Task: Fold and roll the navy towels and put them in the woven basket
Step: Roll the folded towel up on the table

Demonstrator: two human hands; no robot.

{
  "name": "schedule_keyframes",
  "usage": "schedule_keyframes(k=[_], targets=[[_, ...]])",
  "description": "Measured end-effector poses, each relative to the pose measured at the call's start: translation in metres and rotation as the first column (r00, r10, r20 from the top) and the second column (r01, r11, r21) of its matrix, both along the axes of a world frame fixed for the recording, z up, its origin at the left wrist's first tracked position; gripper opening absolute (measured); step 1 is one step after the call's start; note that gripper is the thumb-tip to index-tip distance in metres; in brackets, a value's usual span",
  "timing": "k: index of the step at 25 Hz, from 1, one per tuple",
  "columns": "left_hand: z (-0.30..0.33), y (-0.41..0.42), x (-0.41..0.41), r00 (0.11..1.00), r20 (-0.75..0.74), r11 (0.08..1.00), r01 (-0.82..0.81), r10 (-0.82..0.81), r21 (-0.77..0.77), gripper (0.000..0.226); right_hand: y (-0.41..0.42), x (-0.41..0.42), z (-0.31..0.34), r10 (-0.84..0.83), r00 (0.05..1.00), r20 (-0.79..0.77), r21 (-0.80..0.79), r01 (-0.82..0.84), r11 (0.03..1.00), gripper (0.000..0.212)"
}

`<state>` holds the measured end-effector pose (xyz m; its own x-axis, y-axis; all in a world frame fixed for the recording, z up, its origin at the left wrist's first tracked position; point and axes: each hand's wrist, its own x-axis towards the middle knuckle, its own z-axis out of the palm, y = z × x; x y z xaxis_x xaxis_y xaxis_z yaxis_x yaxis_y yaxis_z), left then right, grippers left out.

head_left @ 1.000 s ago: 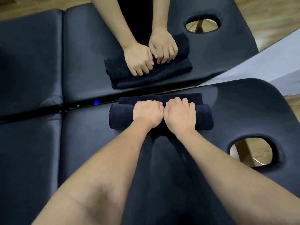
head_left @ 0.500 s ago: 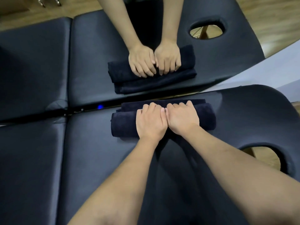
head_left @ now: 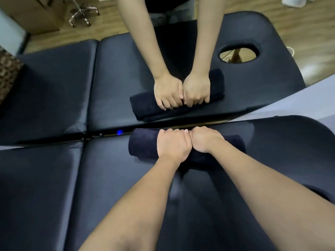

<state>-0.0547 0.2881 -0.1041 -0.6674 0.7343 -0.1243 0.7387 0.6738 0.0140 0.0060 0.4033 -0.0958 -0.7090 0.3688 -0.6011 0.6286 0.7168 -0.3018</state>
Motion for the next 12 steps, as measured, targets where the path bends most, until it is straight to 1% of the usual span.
schedule_keyframes(k=[1,2,3,4,5,6,8,9,10,12], targets=[[0.001,0.001,-0.001,1.0,-0.008,1.0,0.008,-0.008,-0.005,0.06,-0.002,0.002,0.001,-0.014,1.0,-0.01,-0.01,0.014,1.0,0.046],[0.002,0.0,-0.001,1.0,-0.008,1.0,0.01,-0.01,-0.004,0.058,-0.006,0.006,0.002,-0.036,0.998,-0.048,0.012,0.037,0.999,0.045],[0.003,0.0,0.0,1.0,0.006,1.0,0.016,-0.016,-0.015,0.056,-0.011,0.011,0.001,-0.067,0.99,-0.121,0.074,0.077,0.994,0.043],[0.004,0.001,0.001,0.999,0.027,0.999,0.029,-0.028,-0.033,0.053,-0.017,0.018,0.0,-0.091,0.974,-0.208,0.169,0.127,0.977,0.039],[0.004,0.002,0.003,0.998,0.035,0.998,0.049,-0.047,-0.05,0.051,-0.025,0.027,-0.003,-0.076,0.956,-0.284,0.266,0.155,0.951,0.035],[0.005,0.001,0.005,0.998,0.03,0.996,0.057,-0.055,-0.062,0.05,-0.035,0.036,-0.007,-0.025,0.949,-0.315,0.359,0.143,0.922,0.029],[0.007,0.002,0.008,0.998,0.028,0.995,0.066,-0.064,-0.077,0.051,-0.044,0.054,-0.014,0.083,0.94,-0.33,0.513,0.105,0.852,0.02],[0.006,0.004,0.006,0.998,0.031,0.994,0.06,-0.057,-0.095,0.053,-0.045,0.058,-0.015,0.111,0.936,-0.335,0.544,0.096,0.833,0.019],[0.004,0.003,0.003,0.998,0.035,0.991,0.052,-0.048,-0.125,0.055,-0.048,0.06,-0.014,0.126,0.936,-0.328,0.555,0.083,0.828,0.021],[0.002,0.006,0.001,0.996,0.064,0.981,0.072,-0.062,-0.178,0.053,-0.046,0.063,-0.014,0.139,0.952,-0.273,0.575,0.046,0.817,0.031]])
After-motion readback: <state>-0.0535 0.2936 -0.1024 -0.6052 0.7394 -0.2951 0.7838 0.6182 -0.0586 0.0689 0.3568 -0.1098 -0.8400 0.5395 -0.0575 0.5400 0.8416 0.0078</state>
